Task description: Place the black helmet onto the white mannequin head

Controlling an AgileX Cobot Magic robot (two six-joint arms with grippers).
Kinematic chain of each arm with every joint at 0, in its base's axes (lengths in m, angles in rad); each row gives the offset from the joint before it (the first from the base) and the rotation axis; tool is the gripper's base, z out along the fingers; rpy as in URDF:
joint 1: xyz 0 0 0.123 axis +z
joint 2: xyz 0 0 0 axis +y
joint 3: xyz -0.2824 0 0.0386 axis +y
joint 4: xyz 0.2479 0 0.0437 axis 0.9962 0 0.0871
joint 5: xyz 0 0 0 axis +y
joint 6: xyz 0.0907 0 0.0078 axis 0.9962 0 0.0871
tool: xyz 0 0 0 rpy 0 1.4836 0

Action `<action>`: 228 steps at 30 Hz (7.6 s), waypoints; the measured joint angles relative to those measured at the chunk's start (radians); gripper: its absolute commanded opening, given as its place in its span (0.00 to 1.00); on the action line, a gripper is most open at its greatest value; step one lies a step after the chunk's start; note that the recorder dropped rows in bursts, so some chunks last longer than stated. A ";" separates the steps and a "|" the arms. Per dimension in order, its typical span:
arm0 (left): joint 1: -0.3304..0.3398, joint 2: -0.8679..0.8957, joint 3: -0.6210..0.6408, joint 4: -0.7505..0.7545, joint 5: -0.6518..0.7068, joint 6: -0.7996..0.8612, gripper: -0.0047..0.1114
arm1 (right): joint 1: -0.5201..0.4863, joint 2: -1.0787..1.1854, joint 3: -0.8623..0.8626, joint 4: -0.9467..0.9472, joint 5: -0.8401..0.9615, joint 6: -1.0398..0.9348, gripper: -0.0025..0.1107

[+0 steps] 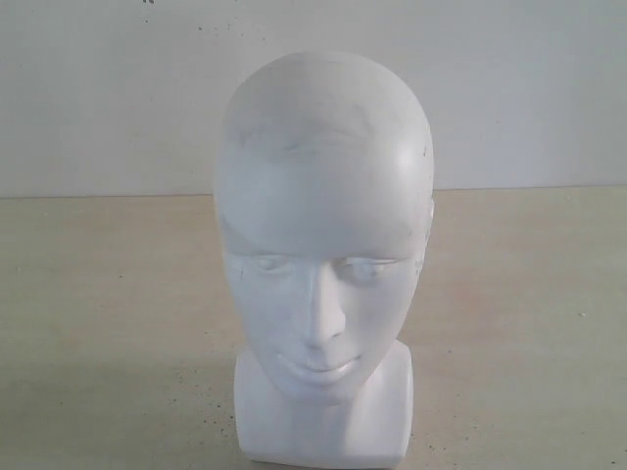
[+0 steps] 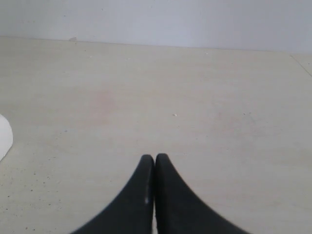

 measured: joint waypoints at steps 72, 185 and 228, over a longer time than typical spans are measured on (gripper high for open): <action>-0.640 1.062 -0.051 -0.219 -1.022 -0.322 0.08 | 0.000 0.000 0.000 0.000 0.000 0.000 0.02; -0.533 1.021 0.420 -0.442 -1.073 -0.292 0.08 | 0.000 0.000 0.000 0.000 0.000 0.000 0.02; -0.505 1.010 0.624 -0.428 -1.124 -0.256 0.08 | 0.000 0.000 0.000 0.000 0.000 0.000 0.02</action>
